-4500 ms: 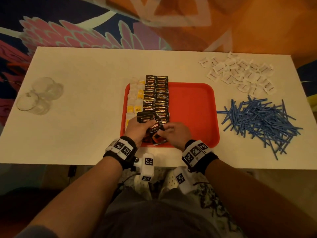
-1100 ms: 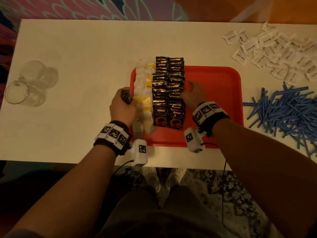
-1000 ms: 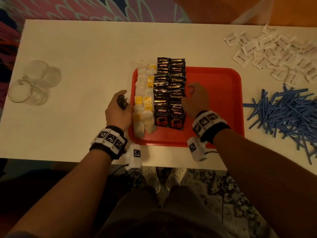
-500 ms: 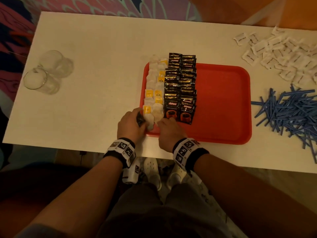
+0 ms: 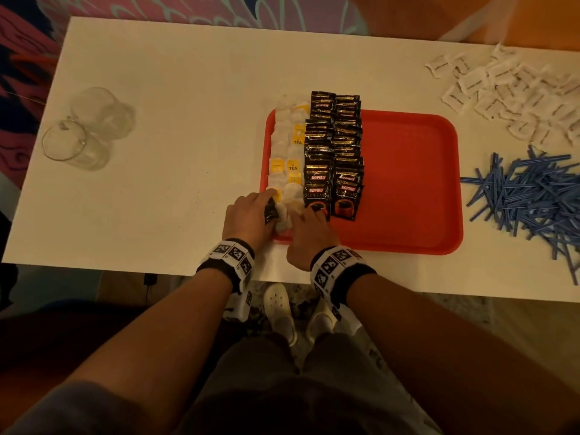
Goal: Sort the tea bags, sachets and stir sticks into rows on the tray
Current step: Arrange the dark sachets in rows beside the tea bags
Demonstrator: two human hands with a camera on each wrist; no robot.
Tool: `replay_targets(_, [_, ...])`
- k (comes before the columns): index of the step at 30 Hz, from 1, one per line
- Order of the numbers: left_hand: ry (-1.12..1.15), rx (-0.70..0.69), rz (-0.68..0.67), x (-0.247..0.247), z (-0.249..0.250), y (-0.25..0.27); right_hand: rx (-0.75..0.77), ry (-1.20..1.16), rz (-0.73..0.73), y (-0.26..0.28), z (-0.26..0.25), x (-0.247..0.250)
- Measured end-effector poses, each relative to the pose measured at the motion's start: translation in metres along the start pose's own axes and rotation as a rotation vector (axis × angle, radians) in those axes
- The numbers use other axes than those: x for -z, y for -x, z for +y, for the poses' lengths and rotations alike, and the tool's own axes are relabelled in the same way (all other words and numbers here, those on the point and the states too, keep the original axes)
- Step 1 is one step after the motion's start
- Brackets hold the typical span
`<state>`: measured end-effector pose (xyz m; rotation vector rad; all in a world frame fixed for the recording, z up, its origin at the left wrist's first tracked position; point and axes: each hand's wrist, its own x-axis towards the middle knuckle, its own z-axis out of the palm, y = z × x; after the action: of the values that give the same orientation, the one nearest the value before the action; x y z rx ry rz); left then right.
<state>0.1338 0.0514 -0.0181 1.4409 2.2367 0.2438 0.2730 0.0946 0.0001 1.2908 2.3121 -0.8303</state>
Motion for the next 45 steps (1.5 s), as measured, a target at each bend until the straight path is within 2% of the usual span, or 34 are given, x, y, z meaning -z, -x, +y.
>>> replay_targets(4, [0.045, -0.015, -0.012, 0.001, -0.001, -0.002, -0.024, -0.084, -0.012, 0.001, 0.001, -0.003])
replay_targets(7, [0.241, 0.021, 0.036, 0.003, -0.005, 0.000, -0.002, -0.180, 0.038, 0.003, 0.006, 0.001])
replay_targets(11, [0.569, 0.259, 0.133, 0.020, 0.001, 0.003, -0.052, -0.431, 0.104, 0.007, 0.018, 0.015])
replay_targets(14, [0.648, 0.322, 0.135, 0.032, 0.010, 0.000, -0.107, -0.651, 0.154, 0.016, 0.030, 0.029])
replay_targets(18, [0.992, 0.407, 0.079, 0.042, 0.030, 0.004, -0.078, -0.807, 0.201, 0.025, 0.032, 0.043])
replay_targets(23, [1.276, 0.404, -0.043, 0.052, 0.062, 0.015, -0.080, -0.959, 0.214, 0.036, 0.019, 0.056])
replay_targets(27, [1.323, 0.365, -0.111, 0.056, 0.078, 0.021, -0.074, -1.004, 0.281, 0.044, 0.016, 0.063])
replay_targets(32, [1.443, 0.387, -0.126, 0.064, 0.086, 0.024, -0.077, -0.956, 0.268, 0.052, 0.028, 0.069])
replay_targets(36, [1.359, 0.389, -0.115, 0.063, 0.097, 0.023, -0.051, -0.866, 0.257, 0.059, 0.040, 0.072])
replay_targets(42, [1.235, 0.267, -0.087, 0.047, 0.117, 0.024, -0.006, -0.744, 0.282, 0.064, 0.062, 0.076])
replay_targets(45, [1.211, 0.298, -0.048, 0.040, 0.119, 0.025, -0.004, -0.726, 0.249, 0.063, 0.069, 0.073])
